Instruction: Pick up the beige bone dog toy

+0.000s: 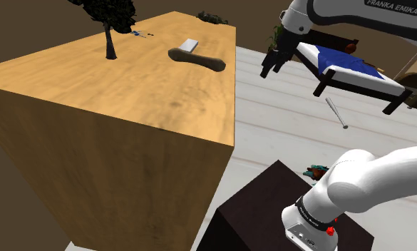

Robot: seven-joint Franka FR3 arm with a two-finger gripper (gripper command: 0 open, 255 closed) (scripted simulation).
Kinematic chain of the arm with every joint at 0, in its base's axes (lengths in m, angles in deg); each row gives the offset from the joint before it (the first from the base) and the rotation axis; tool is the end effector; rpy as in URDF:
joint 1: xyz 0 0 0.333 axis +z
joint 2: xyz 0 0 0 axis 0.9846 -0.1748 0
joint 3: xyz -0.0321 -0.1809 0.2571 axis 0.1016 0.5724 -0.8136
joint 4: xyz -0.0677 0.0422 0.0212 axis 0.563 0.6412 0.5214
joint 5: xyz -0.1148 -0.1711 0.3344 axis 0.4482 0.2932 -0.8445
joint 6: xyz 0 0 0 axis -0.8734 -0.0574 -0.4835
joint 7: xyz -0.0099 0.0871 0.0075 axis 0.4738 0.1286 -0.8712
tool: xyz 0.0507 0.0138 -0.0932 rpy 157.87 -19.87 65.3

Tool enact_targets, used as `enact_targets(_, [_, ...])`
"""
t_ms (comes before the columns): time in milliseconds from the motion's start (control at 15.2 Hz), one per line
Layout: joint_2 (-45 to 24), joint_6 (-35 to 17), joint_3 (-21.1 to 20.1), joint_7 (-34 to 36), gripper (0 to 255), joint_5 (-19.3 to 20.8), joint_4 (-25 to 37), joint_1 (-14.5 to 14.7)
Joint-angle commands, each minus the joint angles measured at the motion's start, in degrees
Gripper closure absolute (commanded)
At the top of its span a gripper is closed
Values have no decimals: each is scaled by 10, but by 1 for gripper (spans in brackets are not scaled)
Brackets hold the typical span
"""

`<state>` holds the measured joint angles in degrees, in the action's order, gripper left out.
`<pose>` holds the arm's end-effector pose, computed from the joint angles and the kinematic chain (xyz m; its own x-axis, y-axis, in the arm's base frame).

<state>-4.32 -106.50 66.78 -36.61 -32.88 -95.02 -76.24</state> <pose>0.3914 -0.0104 0.6362 0.9897 0.0762 0.1216 0.0667 -0.9946 0.0797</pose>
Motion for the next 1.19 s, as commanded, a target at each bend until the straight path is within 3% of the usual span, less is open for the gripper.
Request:
enact_targets(0, [-46,-6,-2,-22,0,-5,40,13])
enact_targets(594, [-226,14,-21,-117,0,-24,234,58])
enact_targets(1122, [-392,74,-53,-191,0,-29,453,92])
